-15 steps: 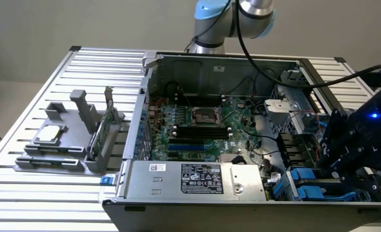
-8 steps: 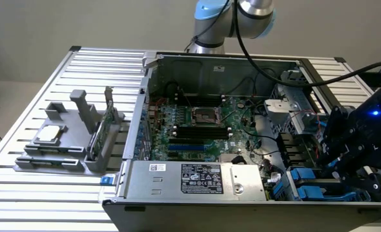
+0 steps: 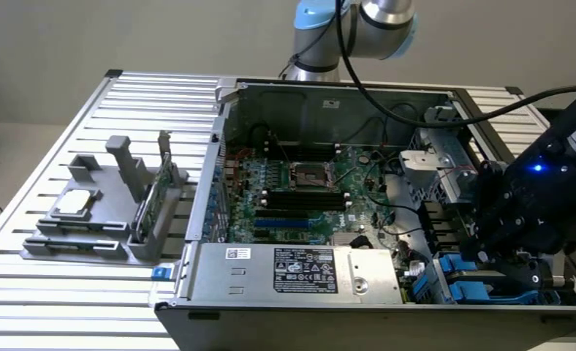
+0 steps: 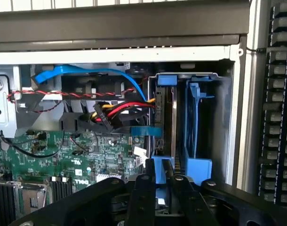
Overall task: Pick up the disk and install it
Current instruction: 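Insert the second disk wire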
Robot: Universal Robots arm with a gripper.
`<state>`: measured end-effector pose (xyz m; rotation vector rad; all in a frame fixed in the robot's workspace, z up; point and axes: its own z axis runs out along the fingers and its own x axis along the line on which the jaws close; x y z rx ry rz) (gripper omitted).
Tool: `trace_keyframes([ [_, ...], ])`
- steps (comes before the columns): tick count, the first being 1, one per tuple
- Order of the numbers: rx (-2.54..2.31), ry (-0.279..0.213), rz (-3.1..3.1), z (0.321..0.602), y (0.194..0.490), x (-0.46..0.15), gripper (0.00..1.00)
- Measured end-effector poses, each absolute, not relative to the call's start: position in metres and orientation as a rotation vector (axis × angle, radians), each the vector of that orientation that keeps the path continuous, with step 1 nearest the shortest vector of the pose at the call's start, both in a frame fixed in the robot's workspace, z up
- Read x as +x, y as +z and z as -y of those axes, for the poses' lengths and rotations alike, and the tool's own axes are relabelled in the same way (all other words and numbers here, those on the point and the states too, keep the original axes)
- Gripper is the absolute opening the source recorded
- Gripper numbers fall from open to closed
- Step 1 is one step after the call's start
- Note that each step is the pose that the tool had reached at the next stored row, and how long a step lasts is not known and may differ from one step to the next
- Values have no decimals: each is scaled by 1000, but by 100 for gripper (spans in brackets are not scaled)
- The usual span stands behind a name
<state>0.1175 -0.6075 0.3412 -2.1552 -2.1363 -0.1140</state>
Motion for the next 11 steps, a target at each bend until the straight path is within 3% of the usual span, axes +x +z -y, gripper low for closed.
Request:
trace_keyframes([
  [2,-2155,-115,2136,608,341,116,11],
  [11,-2154,-116,2136,608,341,116,11],
])
